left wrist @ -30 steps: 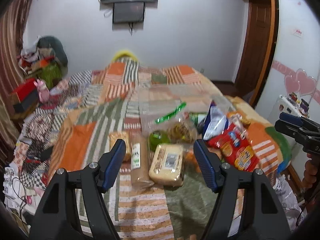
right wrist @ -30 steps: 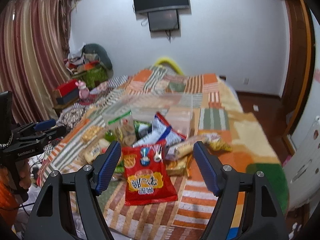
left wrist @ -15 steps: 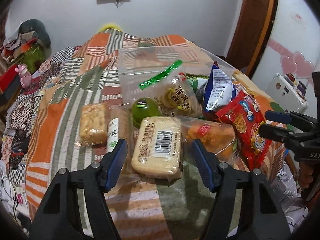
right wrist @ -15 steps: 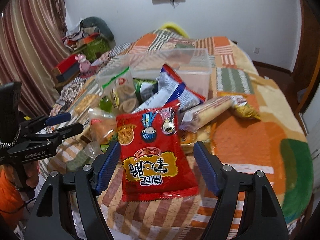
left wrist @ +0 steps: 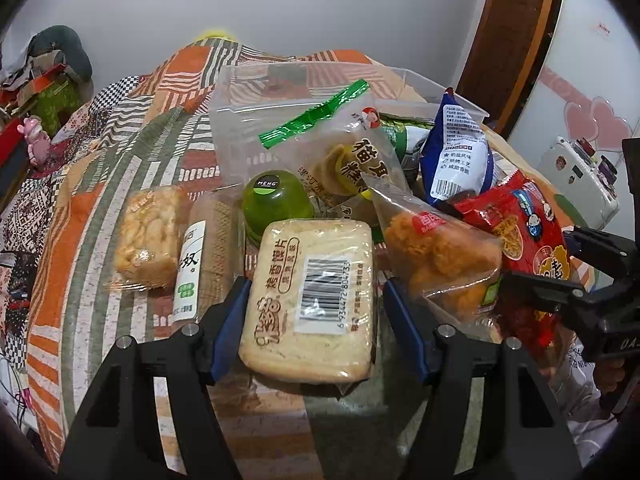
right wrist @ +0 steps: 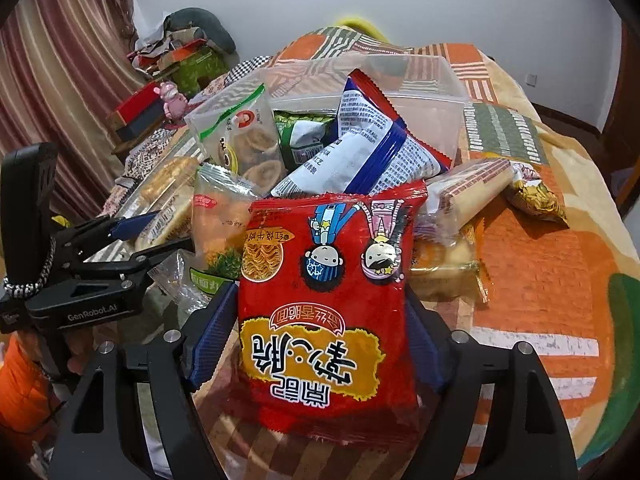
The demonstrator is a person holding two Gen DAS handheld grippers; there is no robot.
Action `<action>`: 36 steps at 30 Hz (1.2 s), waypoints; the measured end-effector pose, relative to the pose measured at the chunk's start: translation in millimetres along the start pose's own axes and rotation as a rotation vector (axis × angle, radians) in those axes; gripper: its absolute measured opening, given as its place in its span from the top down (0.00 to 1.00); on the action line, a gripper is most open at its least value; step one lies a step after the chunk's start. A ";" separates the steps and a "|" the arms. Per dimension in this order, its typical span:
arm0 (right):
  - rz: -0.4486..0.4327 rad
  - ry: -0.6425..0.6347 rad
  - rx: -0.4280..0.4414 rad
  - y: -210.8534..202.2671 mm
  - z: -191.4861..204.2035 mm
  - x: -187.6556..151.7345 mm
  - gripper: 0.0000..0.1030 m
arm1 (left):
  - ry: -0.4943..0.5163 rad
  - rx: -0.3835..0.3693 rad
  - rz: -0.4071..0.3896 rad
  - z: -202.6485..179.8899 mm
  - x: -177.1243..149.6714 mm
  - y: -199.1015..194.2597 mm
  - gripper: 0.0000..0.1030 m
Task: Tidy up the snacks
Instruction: 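Grasp the wrapped cake block with left tool while right tool grasps red snack bag, then carry both snacks over the clear box and release them inside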
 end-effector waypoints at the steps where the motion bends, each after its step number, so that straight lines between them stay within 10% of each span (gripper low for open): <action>1: -0.004 0.000 0.003 -0.4 -0.5 -0.8 0.29 | 0.009 0.005 -0.003 -1.0 0.2 1.4 0.41; 16: -0.042 -0.026 -0.029 -25.7 -7.6 -2.4 0.43 | -0.044 -0.015 -0.028 -1.1 -5.3 -28.5 0.46; 36: -0.300 -0.015 -0.188 -73.8 -43.4 77.7 0.43 | -0.010 -0.024 -0.272 -24.7 85.7 -83.8 0.46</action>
Point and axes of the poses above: each gripper's, at about its wrist camera, not at the fingertips, and y roughly the way its jaws point, z to its left, x to its top, the point moved 3 cm from there along y, roughly the way its jaws point, and after that the axes turned 14 degrees about -y, right-handed, at the moved point
